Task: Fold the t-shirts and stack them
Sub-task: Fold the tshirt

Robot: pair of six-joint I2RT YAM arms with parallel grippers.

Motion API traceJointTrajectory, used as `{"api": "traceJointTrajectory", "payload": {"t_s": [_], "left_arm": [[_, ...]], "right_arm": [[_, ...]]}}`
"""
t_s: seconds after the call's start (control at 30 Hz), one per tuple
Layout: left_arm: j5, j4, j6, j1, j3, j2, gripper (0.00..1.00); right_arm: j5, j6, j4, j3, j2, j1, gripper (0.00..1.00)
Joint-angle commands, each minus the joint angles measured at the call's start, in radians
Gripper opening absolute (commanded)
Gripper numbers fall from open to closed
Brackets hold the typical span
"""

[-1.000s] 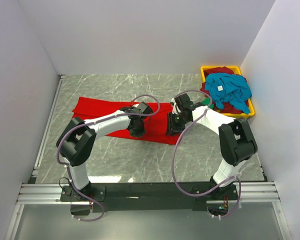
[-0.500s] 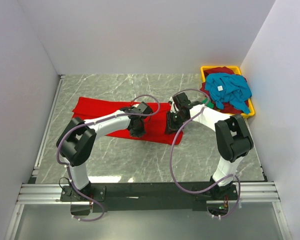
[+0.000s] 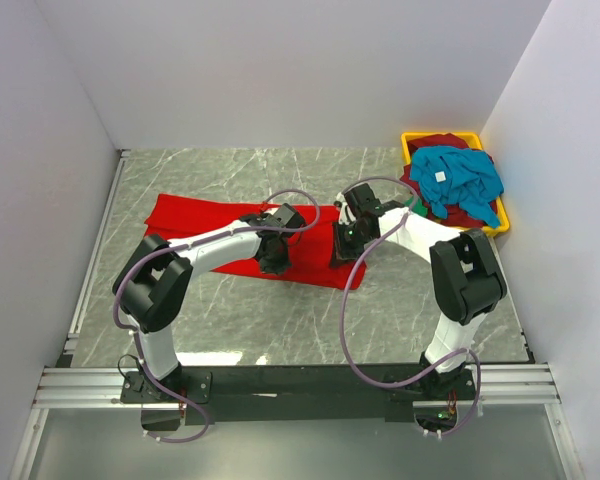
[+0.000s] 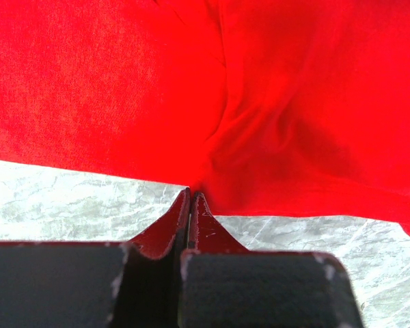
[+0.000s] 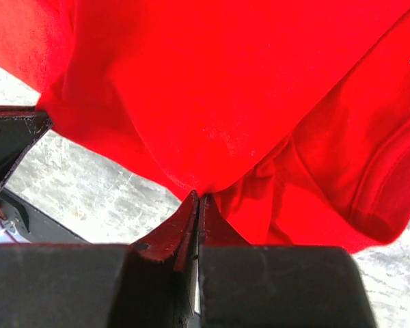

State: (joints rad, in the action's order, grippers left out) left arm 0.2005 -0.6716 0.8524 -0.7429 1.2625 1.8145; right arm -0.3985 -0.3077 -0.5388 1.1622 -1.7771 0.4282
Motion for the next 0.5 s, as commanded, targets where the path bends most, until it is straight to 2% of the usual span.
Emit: {"api": "traceJointTrajectory", "payload": {"t_s": [0.0, 0.47], "left_arm": [[0.019, -0.009, 0.007, 0.004, 0.003, -0.032, 0.01], [0.033, -0.029, 0.023, 0.004, -0.008, -0.049, 0.01]], "right_arm": [[-0.008, 0.002, -0.059, 0.051, 0.019, 0.007, 0.0], [-0.034, -0.021, -0.17, 0.082, 0.047, 0.009, 0.0]]}}
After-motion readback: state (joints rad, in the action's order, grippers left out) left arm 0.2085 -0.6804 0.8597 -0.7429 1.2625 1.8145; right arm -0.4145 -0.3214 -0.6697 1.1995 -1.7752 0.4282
